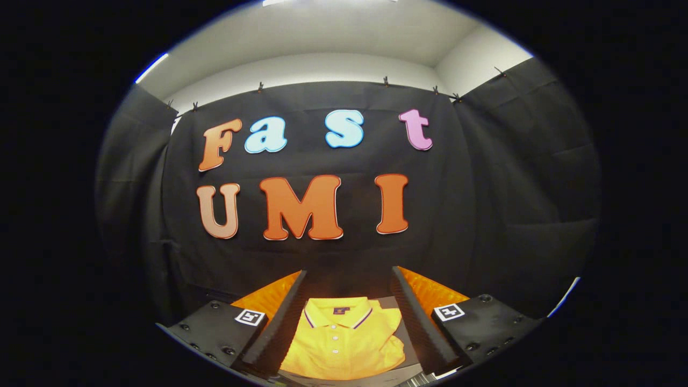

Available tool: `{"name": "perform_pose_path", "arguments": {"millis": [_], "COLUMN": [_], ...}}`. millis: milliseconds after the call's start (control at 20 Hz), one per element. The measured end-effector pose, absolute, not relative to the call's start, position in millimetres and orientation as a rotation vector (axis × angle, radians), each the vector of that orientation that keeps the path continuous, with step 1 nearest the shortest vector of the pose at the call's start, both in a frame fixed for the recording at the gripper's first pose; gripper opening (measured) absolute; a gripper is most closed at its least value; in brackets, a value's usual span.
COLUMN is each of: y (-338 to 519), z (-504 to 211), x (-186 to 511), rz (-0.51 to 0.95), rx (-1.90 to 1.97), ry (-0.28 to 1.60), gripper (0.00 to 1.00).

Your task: Put the clothes into the washing machine and then close the washing machine lid.

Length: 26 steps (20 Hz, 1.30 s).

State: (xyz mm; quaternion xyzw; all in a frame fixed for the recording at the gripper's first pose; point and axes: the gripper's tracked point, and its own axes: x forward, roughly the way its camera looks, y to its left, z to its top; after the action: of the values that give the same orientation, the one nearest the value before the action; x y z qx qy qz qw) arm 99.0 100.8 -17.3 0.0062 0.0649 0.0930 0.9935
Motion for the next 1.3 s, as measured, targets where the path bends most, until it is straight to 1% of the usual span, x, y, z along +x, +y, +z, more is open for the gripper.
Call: {"name": "perform_pose_path", "arguments": {"millis": [100,300,600,800,1000,1300], "y": [116,133,151,149,147,138], "z": [-38,-92,-170,-208,-236,-266], "x": [119,155,170,173,178,183], "rz": [0.220,0.235,0.269,0.266,0.238,0.218], "rx": [-0.016,-0.076,-0.036,-0.048,-0.033,-0.086], "ry": [0.201,0.354,0.562,0.669,0.743,0.779], "gripper": [0.98,0.98,0.99,0.99,0.99,0.99]}}
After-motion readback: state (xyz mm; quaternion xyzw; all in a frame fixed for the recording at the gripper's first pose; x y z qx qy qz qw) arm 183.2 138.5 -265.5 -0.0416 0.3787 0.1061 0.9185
